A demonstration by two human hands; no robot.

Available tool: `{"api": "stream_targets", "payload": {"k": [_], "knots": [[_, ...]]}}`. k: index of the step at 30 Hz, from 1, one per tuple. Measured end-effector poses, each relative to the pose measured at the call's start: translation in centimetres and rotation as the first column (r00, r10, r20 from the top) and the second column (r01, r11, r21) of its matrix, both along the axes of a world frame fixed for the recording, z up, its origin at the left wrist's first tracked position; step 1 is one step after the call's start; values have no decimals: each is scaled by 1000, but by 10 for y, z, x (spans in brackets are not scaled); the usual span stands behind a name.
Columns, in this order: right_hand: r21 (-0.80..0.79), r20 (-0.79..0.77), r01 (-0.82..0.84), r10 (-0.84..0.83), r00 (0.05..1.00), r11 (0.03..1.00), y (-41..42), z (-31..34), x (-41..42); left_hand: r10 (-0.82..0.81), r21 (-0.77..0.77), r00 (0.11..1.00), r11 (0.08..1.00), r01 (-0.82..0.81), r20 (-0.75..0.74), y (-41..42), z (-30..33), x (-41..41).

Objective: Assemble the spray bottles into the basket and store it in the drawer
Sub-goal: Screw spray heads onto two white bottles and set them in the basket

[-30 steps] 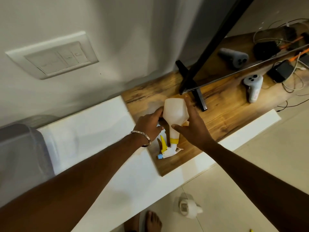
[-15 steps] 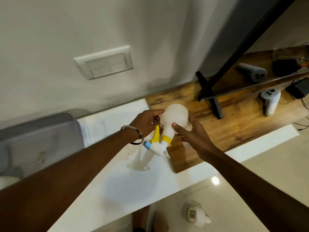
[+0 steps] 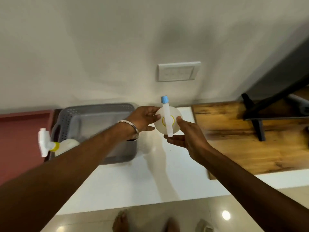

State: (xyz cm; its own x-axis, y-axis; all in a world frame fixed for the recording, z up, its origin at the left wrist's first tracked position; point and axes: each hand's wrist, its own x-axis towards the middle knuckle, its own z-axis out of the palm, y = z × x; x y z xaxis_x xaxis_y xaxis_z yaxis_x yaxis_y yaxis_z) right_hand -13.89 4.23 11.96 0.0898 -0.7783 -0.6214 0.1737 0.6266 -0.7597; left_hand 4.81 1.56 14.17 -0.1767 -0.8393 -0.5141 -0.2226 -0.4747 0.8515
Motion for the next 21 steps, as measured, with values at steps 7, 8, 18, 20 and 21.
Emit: {"api": "stream_targets", "payload": {"k": [7,8,18,20,21], "knots": [[-37,-98,-74,70,993,997,-11,26,109,139,-61,990,988,-140,-19,-3,21,112],[-52,-104,-71,65,992,996,-11,29,123,163,-65,987,984,-163,-18,-5,22,126],[-75,-120,-142,133,984,987,-25,33,286,190,-104,981,977,-184,49,-14,22,282],[-60,-121,-144,136,983,988,-28,26,312,218,-105,973,972,-209,76,-14,15,307],[-49,-118,-143,137,984,989,-29,21,324,228,-98,969,971,-218,95,-14,10,317]]}}
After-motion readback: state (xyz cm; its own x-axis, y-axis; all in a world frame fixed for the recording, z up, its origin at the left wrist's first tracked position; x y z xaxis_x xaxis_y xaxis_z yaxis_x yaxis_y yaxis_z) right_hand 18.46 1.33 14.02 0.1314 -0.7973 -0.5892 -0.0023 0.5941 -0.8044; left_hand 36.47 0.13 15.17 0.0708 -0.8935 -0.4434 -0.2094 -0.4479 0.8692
